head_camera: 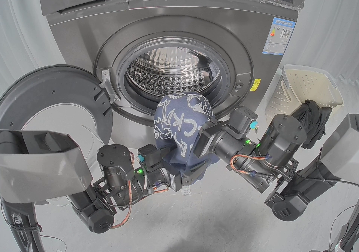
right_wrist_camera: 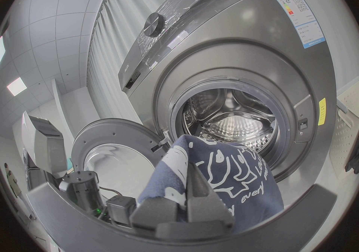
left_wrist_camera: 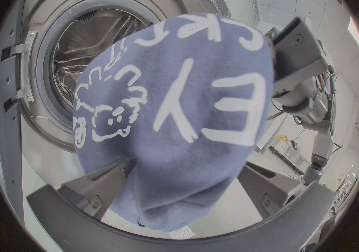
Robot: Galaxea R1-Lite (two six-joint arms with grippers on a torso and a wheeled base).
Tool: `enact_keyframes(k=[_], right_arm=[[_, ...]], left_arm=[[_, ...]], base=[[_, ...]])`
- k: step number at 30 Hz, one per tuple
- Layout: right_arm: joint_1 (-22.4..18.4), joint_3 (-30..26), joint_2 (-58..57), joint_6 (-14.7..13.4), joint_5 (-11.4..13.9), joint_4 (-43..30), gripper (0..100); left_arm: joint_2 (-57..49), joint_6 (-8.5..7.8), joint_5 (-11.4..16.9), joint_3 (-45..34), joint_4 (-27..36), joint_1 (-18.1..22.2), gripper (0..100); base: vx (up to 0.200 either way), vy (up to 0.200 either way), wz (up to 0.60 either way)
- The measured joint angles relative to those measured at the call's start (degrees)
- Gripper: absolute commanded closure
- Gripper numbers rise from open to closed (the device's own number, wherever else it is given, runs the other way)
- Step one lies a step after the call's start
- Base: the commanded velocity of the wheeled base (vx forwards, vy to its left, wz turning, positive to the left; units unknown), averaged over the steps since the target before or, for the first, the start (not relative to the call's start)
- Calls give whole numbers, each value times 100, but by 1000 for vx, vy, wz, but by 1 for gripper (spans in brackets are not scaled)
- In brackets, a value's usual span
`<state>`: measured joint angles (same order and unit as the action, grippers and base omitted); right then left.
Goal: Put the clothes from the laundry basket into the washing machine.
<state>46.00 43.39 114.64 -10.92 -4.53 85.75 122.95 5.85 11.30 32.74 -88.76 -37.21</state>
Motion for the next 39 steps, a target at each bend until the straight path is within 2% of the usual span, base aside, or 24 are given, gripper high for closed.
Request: enact_keyframes(k=[7, 13, 25, 33, 39], right_arm=[[-20, 51, 5, -5, -4, -5, 100], [67, 49, -9, -5, -9, -11, 100], [188, -45, -23, -43, -66, -24, 100], [-160, 221, 182, -45, -66, -27, 100], [-484, 542, 418, -45, -63, -51, 100]], left_arm=[[33, -6, -61, -17, 5, -132, 0], [522, -44, -230, 639, 5, -13, 0], [1134, -61, -312, 1615, -4, 207, 0], [847, -68, -339, 1180, -4, 74, 0], [360, -60, -484, 697, -2, -143, 0]], base=[[0, 0, 0], [0, 0, 0], [0, 0, 0], [0, 0, 0], [0, 0, 0]])
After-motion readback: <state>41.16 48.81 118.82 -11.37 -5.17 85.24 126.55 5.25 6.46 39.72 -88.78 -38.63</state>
